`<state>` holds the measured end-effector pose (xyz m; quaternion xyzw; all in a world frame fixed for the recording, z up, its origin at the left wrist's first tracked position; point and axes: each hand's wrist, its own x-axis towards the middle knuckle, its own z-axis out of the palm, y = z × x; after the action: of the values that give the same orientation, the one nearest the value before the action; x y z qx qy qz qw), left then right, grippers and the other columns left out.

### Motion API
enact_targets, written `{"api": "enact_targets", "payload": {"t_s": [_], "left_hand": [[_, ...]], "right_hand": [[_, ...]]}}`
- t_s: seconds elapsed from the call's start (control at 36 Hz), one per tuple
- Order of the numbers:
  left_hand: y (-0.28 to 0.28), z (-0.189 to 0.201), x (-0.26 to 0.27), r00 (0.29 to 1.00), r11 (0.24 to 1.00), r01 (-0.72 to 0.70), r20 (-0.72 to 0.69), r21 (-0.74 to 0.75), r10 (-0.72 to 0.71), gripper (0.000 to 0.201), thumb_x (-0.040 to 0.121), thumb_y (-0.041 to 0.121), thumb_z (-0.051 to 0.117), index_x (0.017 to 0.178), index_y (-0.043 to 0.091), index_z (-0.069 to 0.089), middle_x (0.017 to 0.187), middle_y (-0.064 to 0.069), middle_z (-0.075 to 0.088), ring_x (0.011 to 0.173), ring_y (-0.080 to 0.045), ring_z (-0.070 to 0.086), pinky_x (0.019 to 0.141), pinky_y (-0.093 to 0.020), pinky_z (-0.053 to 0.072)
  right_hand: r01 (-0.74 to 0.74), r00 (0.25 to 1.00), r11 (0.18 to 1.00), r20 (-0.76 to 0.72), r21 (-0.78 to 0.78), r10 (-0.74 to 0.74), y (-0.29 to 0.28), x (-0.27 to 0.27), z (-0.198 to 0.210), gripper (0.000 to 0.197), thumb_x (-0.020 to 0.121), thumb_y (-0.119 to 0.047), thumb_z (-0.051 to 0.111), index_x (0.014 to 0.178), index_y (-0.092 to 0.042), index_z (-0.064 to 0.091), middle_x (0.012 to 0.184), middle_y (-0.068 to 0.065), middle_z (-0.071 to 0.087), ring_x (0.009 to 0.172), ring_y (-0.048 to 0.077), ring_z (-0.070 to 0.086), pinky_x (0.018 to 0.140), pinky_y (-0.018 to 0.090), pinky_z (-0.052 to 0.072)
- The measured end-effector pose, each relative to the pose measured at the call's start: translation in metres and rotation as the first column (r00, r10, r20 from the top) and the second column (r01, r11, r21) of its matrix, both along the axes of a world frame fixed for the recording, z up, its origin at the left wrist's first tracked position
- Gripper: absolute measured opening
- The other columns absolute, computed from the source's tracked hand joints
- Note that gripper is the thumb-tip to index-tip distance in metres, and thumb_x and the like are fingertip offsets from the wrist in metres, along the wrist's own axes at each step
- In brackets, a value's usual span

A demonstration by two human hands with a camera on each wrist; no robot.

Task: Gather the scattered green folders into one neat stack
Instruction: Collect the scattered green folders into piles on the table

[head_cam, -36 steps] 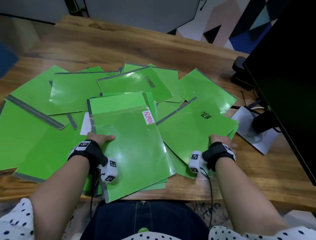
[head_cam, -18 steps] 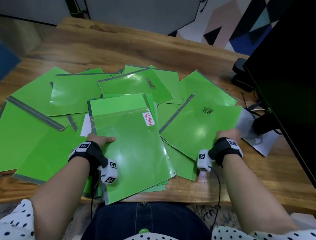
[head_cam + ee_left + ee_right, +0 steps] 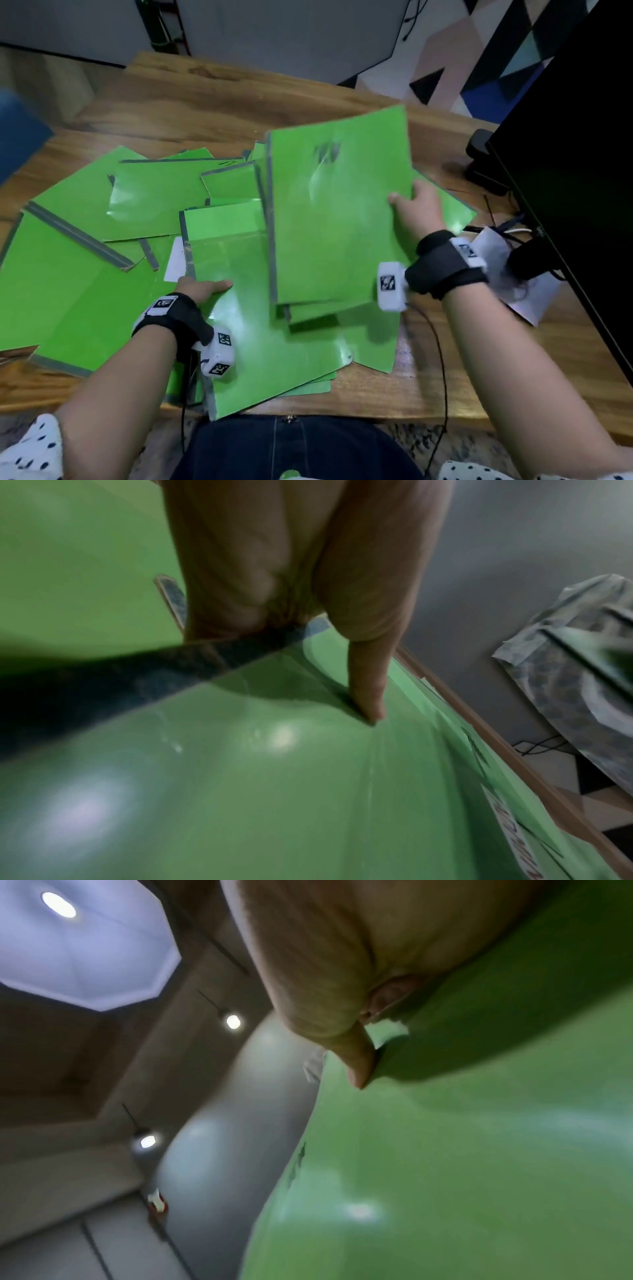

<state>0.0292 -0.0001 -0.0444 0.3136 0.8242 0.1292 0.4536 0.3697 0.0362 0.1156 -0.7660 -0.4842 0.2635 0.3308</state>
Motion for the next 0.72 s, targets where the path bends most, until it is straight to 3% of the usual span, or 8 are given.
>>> {"api": "enact_targets", "payload": {"t_s": [0.06, 0.17, 0.22, 0.31, 0.39, 0.53, 0.61, 0.72], "left_hand": [[-0.001, 0.003, 0.0, 0.998, 1.0, -0.021, 0.059, 0.006, 0.021, 0.095, 0.077, 0.048, 0.072, 0.143, -0.006, 0.03, 0.137, -0.026, 0.046, 0.121, -0.039, 0.049, 0.094, -0.042, 0.044], [-0.003, 0.009, -0.003, 0.991, 1.0, 0.013, 0.135, -0.003, -0.012, 0.095, 0.078, 0.065, 0.056, 0.145, 0.002, 0.032, 0.146, -0.021, 0.037, 0.129, -0.037, 0.042, 0.101, -0.042, 0.039], [-0.005, 0.009, -0.002, 0.986, 1.0, -0.009, 0.169, 0.004, 0.008, 0.099, 0.075, 0.067, 0.058, 0.145, 0.002, 0.031, 0.147, -0.022, 0.036, 0.129, -0.039, 0.041, 0.101, -0.046, 0.039], [-0.006, 0.005, 0.002, 0.985, 0.998, -0.067, 0.16, -0.008, 0.068, 0.105, 0.07, 0.058, 0.07, 0.144, -0.004, 0.028, 0.142, -0.026, 0.04, 0.125, -0.039, 0.046, 0.098, -0.045, 0.043], [-0.004, 0.006, 0.008, 0.986, 0.995, -0.104, 0.133, 0.011, 0.101, 0.108, 0.061, 0.046, 0.081, 0.14, -0.01, 0.032, 0.119, -0.024, 0.058, 0.098, -0.02, 0.067, 0.079, -0.03, 0.056], [0.0, 0.009, 0.009, 0.999, 0.998, -0.03, -0.019, -0.049, 0.029, 0.105, 0.067, 0.038, 0.083, 0.142, -0.007, 0.025, 0.139, -0.024, 0.043, 0.124, -0.038, 0.046, 0.098, -0.043, 0.044], [0.001, 0.008, 0.007, 0.999, 0.998, 0.013, -0.036, -0.067, -0.015, 0.102, 0.069, 0.04, 0.081, 0.142, -0.007, 0.027, 0.138, -0.024, 0.044, 0.122, -0.038, 0.048, 0.094, -0.042, 0.045], [0.003, 0.004, 0.007, 0.999, 0.998, 0.003, -0.04, -0.055, -0.006, 0.102, 0.068, 0.039, 0.082, 0.141, -0.006, 0.027, 0.138, -0.024, 0.044, 0.122, -0.038, 0.048, 0.096, -0.044, 0.046]], "right_hand": [[-0.065, 0.998, 0.99, -0.026, -0.124, 0.062, -0.012, -0.016, -0.03, 0.062, 0.092, -0.017, 0.059, 0.145, -0.003, 0.03, 0.15, 0.013, 0.035, 0.137, 0.027, 0.034, 0.112, 0.038, 0.029], [-0.119, 0.992, 0.947, -0.003, -0.297, 0.124, -0.033, -0.038, -0.087, 0.054, 0.09, -0.009, 0.06, 0.139, -0.005, 0.037, 0.139, 0.017, 0.047, 0.126, 0.03, 0.048, 0.102, 0.035, 0.039], [-0.113, 0.994, 0.927, -0.039, -0.357, 0.106, -0.04, -0.044, -0.106, 0.053, 0.09, -0.008, 0.059, 0.138, -0.005, 0.037, 0.134, 0.018, 0.05, 0.12, 0.031, 0.052, 0.097, 0.033, 0.042], [-0.115, 0.993, 0.91, -0.026, -0.398, 0.114, -0.045, -0.054, -0.121, 0.052, 0.091, -0.009, 0.057, 0.138, -0.005, 0.034, 0.129, 0.019, 0.053, 0.115, 0.032, 0.054, 0.093, 0.035, 0.045], [-0.202, 0.97, 0.864, 0.026, -0.462, 0.241, -0.044, -0.068, -0.129, 0.053, 0.09, -0.013, 0.058, 0.137, -0.004, 0.035, 0.126, 0.017, 0.054, 0.114, 0.032, 0.055, 0.086, 0.032, 0.046], [-0.345, 0.862, 0.779, 0.152, -0.524, 0.484, -0.042, -0.077, -0.136, 0.04, 0.088, -0.033, 0.057, 0.119, -0.008, 0.055, 0.118, 0.014, 0.059, 0.1, 0.029, 0.06, 0.087, 0.039, 0.053], [-0.219, 0.895, 0.799, 0.211, -0.56, 0.394, -0.039, -0.058, -0.14, 0.039, 0.085, -0.037, 0.058, 0.119, -0.018, 0.056, 0.124, 0.011, 0.051, 0.104, 0.028, 0.057, 0.088, 0.044, 0.052], [0.222, 0.951, 0.775, 0.308, -0.592, -0.038, -0.037, -0.014, -0.138, 0.064, 0.082, -0.03, 0.065, 0.134, -0.01, 0.036, 0.139, 0.017, 0.031, 0.125, 0.036, 0.036, 0.096, 0.047, 0.043]]}}
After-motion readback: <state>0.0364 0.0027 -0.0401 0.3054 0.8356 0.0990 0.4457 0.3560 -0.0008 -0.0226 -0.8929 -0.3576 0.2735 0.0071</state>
